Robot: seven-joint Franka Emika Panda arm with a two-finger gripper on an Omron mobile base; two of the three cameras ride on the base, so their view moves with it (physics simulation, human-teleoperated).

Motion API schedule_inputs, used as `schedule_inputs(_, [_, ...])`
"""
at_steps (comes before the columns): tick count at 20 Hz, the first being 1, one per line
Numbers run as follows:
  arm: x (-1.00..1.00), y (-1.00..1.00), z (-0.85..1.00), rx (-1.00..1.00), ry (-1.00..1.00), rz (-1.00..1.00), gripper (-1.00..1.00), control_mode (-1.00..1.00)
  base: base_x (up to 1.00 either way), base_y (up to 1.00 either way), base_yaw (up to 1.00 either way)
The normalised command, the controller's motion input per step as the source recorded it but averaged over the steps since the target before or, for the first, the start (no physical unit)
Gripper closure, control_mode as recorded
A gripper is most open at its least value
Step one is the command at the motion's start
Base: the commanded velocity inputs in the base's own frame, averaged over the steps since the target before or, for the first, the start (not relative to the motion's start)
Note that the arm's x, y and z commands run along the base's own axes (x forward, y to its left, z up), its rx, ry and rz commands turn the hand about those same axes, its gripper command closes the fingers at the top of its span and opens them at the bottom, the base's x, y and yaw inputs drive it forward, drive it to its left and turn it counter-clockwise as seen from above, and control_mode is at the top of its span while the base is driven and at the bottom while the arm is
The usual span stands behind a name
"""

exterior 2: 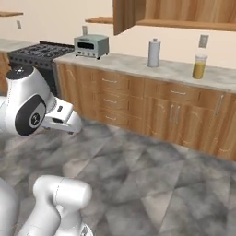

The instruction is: There is a tray on the dining counter. Grab the cup, mug, and pitcher and place them on the tray. The pitcher may be placed next to the tray if it cannot fit the tray.

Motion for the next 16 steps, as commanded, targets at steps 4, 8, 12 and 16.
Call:
schedule_inputs(4, [0.0, 0.0, 0.0, 0.0, 0.0, 0.0, -1.0, 1.0, 0.76, -0.82, -0.11])
schedule_inputs(8, [0.0, 0.0, 0.0, 0.0, 0.0, 0.0, -1.0, 1.0, 0.77, -0.79, -0.12])
schedule_inputs(12, [0.0, 0.0, 0.0, 0.0, 0.0, 0.0, -1.0, 1.0, 0.83, -0.48, -0.17])
schedule_inputs(16, [0.0, 0.0, 0.0, 0.0, 0.0, 0.0, -1.0, 1.0, 0.89, -0.03, -0.25])
